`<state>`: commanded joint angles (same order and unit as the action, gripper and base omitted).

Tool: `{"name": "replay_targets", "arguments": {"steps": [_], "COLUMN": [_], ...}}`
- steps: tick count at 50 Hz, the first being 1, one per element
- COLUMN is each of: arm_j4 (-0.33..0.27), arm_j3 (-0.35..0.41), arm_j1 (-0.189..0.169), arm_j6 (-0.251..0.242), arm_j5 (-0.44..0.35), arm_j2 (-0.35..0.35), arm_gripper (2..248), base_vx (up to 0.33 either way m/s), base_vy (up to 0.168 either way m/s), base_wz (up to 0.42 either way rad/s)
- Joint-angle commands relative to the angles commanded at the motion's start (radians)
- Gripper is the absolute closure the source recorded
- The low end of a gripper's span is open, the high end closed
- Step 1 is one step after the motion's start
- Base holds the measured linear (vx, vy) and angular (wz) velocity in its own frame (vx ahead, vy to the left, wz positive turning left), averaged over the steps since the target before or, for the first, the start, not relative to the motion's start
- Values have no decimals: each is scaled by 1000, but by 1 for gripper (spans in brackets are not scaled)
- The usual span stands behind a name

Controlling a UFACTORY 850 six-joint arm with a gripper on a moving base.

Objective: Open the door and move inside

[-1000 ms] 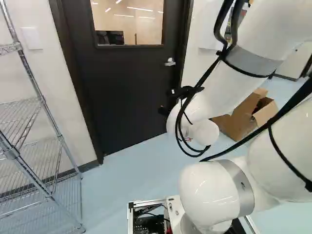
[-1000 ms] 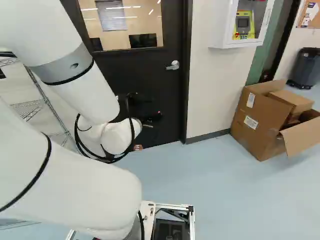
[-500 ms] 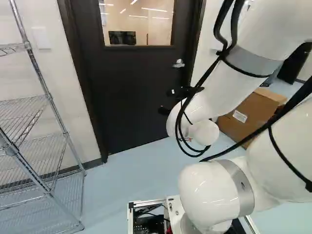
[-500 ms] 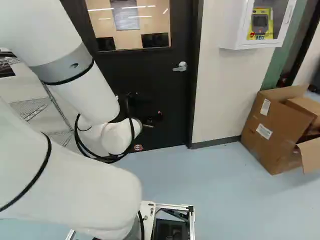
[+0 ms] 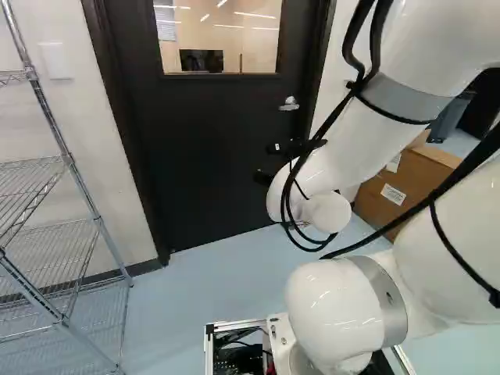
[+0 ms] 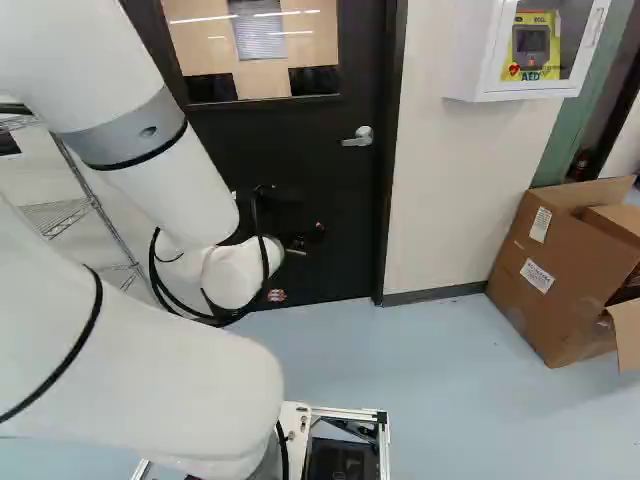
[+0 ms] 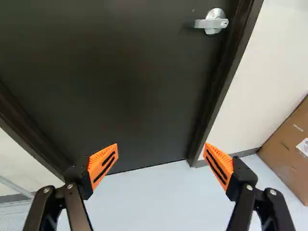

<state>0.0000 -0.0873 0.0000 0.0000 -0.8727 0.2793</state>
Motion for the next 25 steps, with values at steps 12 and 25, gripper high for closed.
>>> {"name": "replay_targets", "arguments": {"steps": [12, 25], "arm_j4": [0, 0], "arm_j3": [0, 0], "arm_j1": [0, 0], "arm_j6": [0, 0], "arm_j5": [0, 0], "arm_j2": [0, 0], "arm_gripper": [3, 3], "base_vx": [117, 125], "base_vy": [-88, -28], "base_wz": [4, -2]}}
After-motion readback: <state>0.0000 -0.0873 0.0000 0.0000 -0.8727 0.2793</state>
